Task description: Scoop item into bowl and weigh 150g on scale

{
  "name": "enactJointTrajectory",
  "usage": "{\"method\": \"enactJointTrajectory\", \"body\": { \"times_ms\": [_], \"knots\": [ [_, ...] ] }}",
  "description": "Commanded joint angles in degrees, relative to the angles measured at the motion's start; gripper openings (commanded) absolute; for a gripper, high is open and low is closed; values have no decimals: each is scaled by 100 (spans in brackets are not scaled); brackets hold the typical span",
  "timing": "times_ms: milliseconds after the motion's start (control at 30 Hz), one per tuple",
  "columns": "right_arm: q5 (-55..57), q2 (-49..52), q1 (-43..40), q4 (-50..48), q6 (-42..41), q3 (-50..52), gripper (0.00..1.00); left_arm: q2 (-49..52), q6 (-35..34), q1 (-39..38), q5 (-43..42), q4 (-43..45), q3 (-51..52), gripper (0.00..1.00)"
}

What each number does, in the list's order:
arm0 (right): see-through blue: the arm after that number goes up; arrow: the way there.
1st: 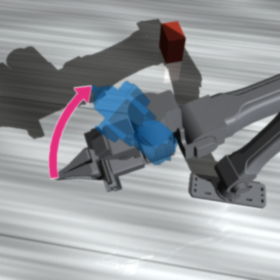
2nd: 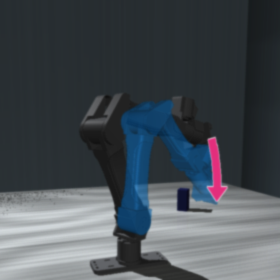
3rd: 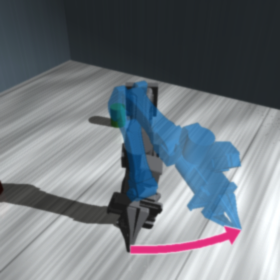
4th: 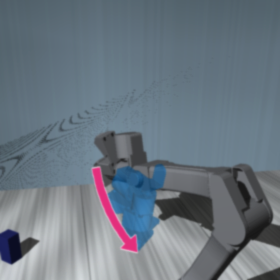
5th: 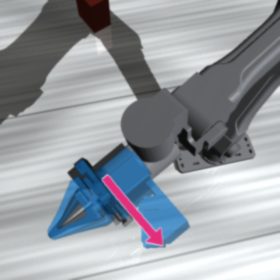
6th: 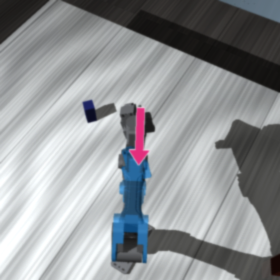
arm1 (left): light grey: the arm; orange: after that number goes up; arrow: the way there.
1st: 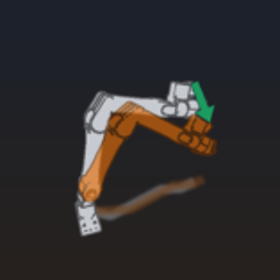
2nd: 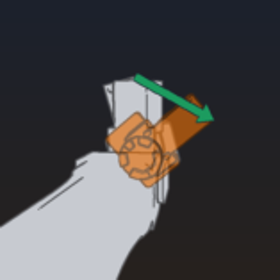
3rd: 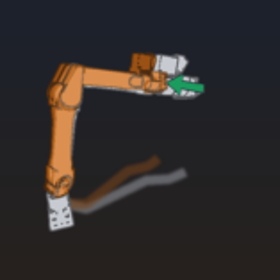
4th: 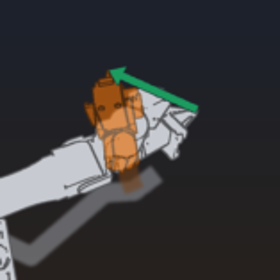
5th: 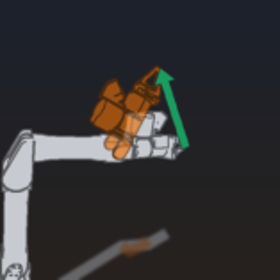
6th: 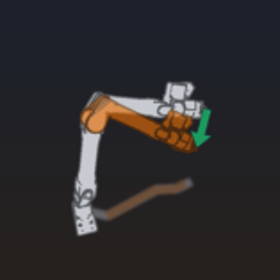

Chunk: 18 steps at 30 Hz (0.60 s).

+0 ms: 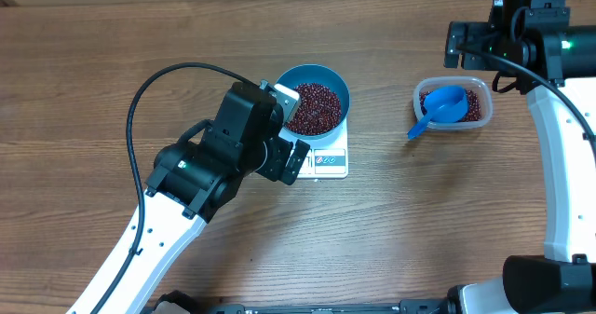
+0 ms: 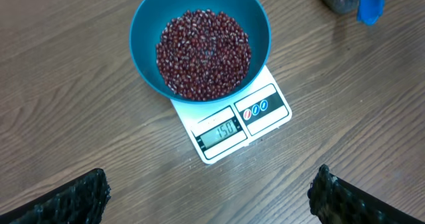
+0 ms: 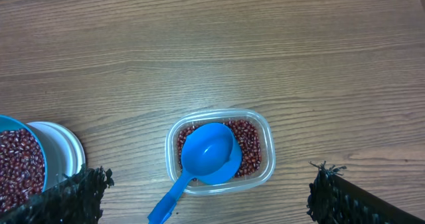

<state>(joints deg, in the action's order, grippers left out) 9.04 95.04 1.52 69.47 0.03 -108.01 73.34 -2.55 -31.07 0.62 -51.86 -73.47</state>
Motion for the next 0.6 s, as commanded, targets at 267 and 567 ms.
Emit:
{"method": "enactJointTrajectory", "body": {
  "times_ms": [267,567],
  "knots": [
    [35,-42,-11,-35,66,-70,100,-236,129,33,-166,-411,-57,100],
    [35,-42,-11,-35,66,-70,100,-1274,127,310,-175,-168,251,100]
  ]
}}
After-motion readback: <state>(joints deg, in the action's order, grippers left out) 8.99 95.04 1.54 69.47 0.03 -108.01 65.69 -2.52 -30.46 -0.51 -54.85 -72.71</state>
